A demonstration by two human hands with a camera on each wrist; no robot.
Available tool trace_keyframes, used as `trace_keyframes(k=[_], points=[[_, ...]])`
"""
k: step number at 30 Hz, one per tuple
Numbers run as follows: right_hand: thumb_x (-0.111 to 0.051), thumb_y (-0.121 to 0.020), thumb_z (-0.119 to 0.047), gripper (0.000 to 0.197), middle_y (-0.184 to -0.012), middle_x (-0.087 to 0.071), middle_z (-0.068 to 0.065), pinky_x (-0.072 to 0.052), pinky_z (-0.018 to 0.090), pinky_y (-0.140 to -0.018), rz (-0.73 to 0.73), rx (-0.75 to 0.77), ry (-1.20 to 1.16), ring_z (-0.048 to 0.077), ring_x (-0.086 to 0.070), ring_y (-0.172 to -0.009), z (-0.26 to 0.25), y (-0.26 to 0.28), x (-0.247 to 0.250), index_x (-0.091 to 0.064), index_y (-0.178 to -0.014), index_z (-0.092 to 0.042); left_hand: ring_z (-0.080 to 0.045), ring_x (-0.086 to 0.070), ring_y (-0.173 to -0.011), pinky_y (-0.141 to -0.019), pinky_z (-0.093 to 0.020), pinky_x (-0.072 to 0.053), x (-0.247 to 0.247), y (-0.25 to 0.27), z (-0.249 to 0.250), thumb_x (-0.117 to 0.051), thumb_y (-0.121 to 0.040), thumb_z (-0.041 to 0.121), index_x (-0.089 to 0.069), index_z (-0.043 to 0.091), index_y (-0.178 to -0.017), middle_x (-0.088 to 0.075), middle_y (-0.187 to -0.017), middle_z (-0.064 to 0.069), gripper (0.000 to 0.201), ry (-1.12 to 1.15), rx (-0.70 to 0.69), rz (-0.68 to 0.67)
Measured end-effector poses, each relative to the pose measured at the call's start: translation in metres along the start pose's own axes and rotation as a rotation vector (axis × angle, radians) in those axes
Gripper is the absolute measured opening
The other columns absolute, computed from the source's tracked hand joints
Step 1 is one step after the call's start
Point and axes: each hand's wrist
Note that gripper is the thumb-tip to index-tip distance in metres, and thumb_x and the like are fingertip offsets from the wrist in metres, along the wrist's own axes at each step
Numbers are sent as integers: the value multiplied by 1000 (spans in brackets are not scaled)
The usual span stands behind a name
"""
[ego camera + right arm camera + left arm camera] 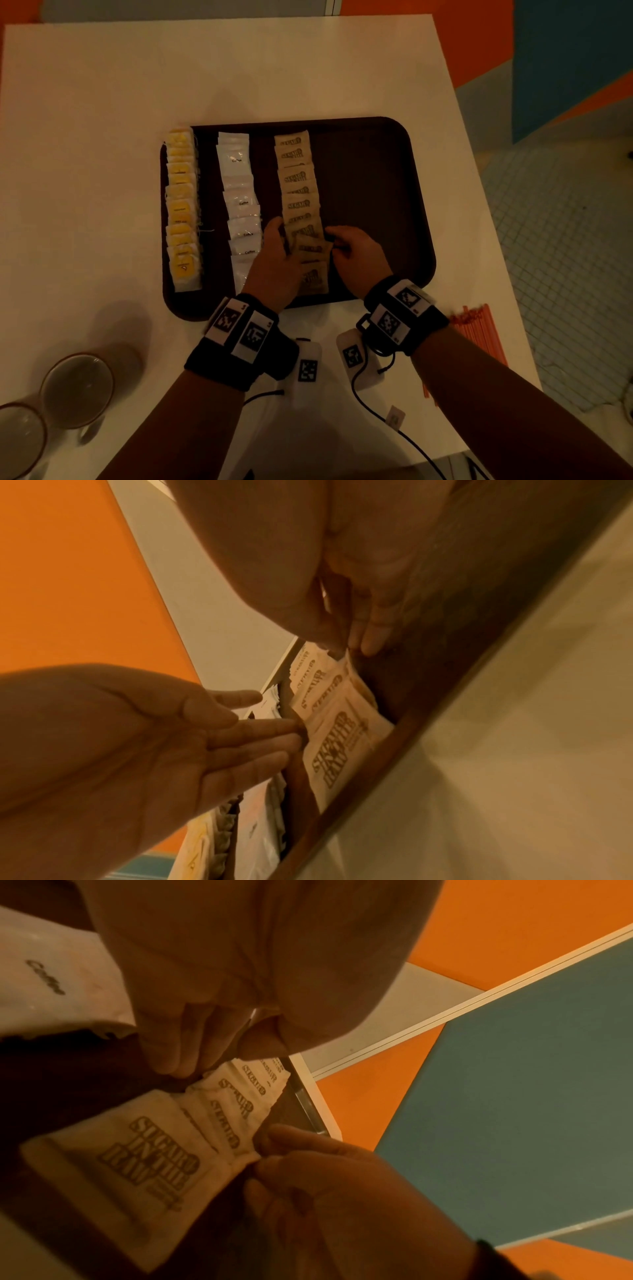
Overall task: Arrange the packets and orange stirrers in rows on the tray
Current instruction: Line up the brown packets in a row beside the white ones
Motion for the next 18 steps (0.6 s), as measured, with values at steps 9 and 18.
trace_keyframes(k=[9, 18], points=[[-48, -89, -1, 35, -123, -57, 9, -38, 13, -88, 13, 58, -10, 10, -54, -106, -2, 2, -5, -56, -121, -10, -16, -49, -114, -99, -51, -44, 1, -3, -1, -38, -88, -9, -19, 18, -137, -45, -121, 4, 59, -51, -37, -22], [-44, -86, 3, 44, -130, -54, 6, -42, 30, -102, 0, 4, -42, 17, -51, -118, 5, -3, -5, -54, -125, -15, -11, -43, -110, -79, -22, -48, 3, -5, -1, -40, -88, -9, -8, 10, -144, -37, -131, -4, 67, 23, -9, -7]])
Point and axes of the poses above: each hand's wrist, its own y-axis away from the middle knuckle, its own x-axis out of the back of the hand, z = x × y
